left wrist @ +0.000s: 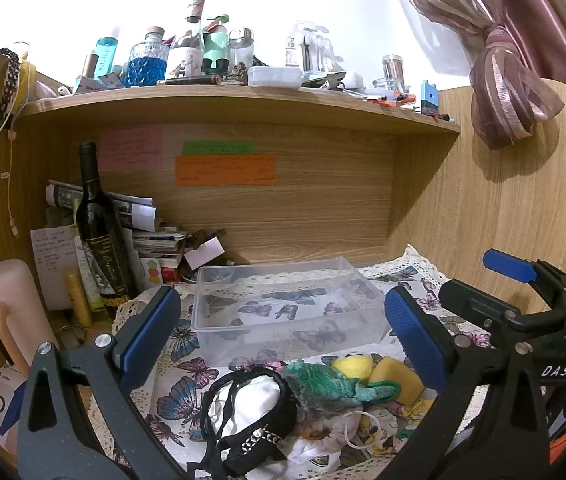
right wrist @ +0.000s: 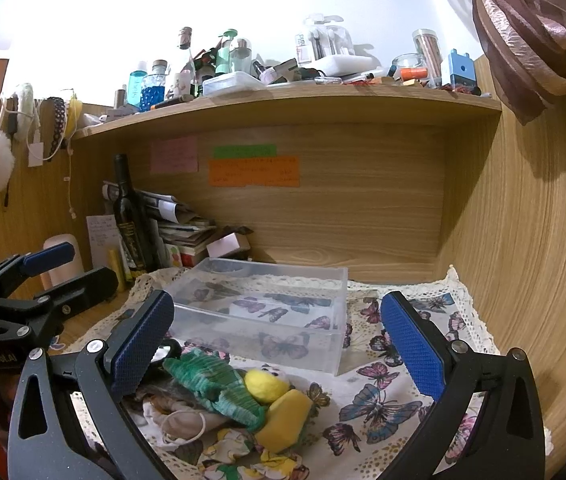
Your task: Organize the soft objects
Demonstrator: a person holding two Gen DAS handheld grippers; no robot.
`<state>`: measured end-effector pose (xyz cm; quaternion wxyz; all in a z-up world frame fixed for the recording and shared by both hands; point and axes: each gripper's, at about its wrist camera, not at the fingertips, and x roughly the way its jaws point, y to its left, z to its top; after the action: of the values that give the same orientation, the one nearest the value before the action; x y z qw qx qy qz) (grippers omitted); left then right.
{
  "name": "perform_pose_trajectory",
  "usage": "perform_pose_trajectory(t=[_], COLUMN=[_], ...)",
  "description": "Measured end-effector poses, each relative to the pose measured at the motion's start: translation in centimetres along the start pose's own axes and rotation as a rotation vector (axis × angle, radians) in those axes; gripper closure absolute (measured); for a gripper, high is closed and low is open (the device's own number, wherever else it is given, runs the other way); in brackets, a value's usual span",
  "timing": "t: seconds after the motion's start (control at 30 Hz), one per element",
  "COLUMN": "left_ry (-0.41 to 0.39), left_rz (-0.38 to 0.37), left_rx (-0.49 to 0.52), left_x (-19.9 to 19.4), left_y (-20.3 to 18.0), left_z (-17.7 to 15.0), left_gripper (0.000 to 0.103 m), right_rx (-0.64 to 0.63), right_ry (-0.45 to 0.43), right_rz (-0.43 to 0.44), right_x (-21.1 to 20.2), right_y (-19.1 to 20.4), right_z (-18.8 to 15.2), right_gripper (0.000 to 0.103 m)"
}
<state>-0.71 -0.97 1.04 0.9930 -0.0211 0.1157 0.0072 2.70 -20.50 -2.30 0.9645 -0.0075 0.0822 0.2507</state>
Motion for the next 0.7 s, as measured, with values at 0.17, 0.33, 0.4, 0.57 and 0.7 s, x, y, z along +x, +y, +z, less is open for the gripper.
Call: perform_pose_trajectory(t=[0.17, 0.33, 0.4, 0.57, 0.7], left_ry=[0.000, -0.002, -0.003, -0.004, -0.002], left_rz=[0.000, 0.000, 0.000, -0.001, -0.002], left_rx=[0.001, 0.000, 0.002, 0.003, 0.001], left_x=[0.01, 0.05, 0.00, 0.01, -0.01], left_y=[-0.06, -0.08, -0.20, -0.25, -0.25], left_z=[0.06, 0.09, 0.13, 0.14, 0.16], left_gripper=[0.000, 0.000, 0.000, 0.000, 0.000], right_rx=[0.003, 0.004, 0.003, -0.002, -0.002], right_ry=[0.000, -0.001, -0.003, -0.007, -0.005], right_rz=[0.003, 0.008, 0.008, 0.014, 0.022], right_x=[-0.04, -0.09, -0.10, -0.13, 0.00], right_y=[0.06, 0.06, 0.08, 0.25, 0.29], right_z=[0.02, 0.01, 0.01, 0.08, 0.14], right_gripper=[0.000, 0.000, 0.000, 0.000, 0.000])
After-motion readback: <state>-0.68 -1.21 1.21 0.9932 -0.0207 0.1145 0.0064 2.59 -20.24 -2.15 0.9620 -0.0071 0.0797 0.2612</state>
